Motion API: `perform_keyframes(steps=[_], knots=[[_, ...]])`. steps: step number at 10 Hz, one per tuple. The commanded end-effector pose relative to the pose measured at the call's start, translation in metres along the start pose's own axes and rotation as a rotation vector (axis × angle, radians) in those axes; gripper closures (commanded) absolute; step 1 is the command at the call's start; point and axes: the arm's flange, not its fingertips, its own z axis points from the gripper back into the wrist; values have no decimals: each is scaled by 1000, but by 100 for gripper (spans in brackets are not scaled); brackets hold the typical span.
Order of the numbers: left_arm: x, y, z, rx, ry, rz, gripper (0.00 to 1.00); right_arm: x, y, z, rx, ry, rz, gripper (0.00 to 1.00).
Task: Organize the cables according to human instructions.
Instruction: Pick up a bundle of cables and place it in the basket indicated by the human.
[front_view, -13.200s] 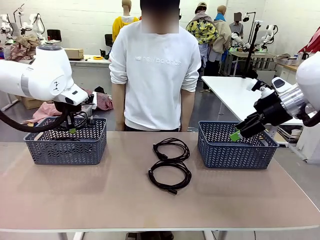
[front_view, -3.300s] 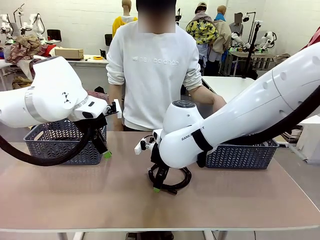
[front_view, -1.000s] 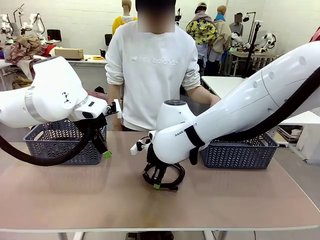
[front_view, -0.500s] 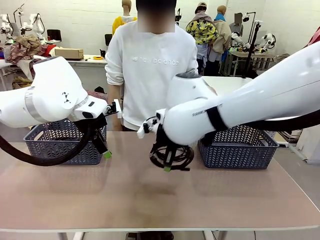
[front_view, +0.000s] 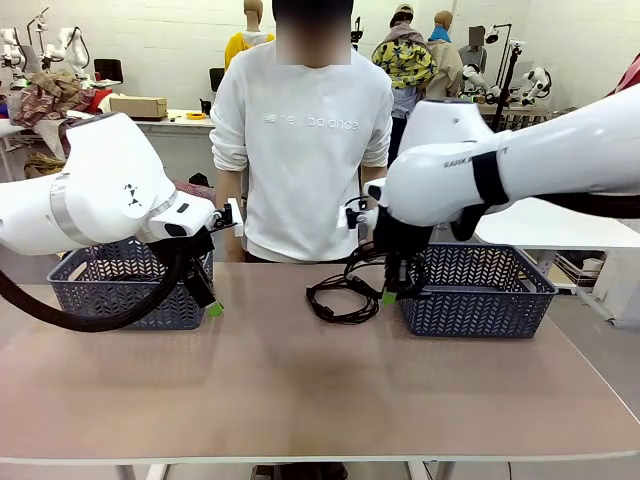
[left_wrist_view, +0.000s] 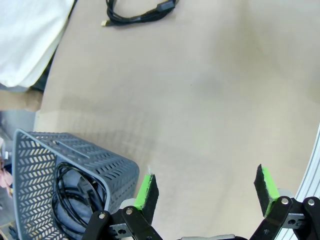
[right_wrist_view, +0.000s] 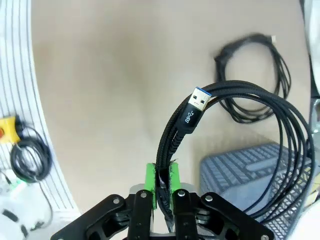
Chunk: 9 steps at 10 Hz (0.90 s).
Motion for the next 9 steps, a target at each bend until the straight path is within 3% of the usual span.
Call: perform_keyframes(steps=[1, 5, 9], knots=[[0, 0, 2, 2, 7, 9, 0, -25, -25, 7, 5, -3, 62, 100], [0, 0, 2, 2, 7, 9, 0, -76, -73, 12, -23, 23, 54, 100], [0, 0, 2, 2, 7, 9, 0, -82, -71, 9, -24, 14, 22, 100]])
